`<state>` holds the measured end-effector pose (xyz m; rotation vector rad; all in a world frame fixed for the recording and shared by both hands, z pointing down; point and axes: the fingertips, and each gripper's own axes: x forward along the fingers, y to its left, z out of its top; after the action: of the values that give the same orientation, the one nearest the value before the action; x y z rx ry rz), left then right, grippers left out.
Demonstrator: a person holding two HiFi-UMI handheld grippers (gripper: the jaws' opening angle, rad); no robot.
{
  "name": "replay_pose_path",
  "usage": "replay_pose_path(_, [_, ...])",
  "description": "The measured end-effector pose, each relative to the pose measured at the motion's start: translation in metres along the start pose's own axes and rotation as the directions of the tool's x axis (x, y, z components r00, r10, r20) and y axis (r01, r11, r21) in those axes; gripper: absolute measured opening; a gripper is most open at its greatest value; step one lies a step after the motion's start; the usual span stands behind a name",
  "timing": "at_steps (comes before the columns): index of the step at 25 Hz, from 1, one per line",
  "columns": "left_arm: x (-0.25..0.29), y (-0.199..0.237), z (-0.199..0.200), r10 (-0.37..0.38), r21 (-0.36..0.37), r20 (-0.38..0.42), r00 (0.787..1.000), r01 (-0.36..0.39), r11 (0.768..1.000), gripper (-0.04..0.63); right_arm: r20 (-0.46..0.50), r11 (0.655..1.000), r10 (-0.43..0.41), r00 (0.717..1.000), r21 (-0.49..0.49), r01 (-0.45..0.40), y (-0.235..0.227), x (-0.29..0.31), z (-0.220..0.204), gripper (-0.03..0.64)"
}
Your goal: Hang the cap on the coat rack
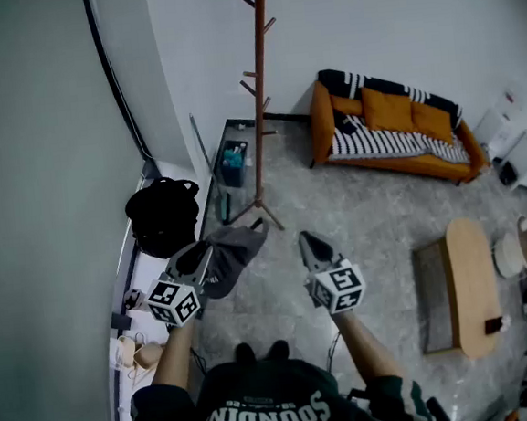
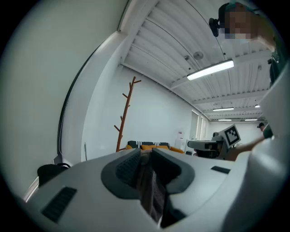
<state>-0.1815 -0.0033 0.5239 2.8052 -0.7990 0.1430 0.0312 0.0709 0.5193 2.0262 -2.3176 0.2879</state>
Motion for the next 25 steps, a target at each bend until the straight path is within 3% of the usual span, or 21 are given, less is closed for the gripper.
replay_pose_path(6, [0.002,0.003,0.004,-0.010,0.031,-0.007,1.000,0.010,0.999,0.077,0.086,1.000,-0.020,0.996,-0.013,0.021,0.003,0.002,0.011,-0.003])
replay_pose_path(25, [0.026,-0.012,0.009,-0.021,0.033,0.004,1.000,0.021,0.999,0.077,0.043,1.000,0.010,0.999,-0.006,-0.010,-0.001,0.002,-0.010,-0.003])
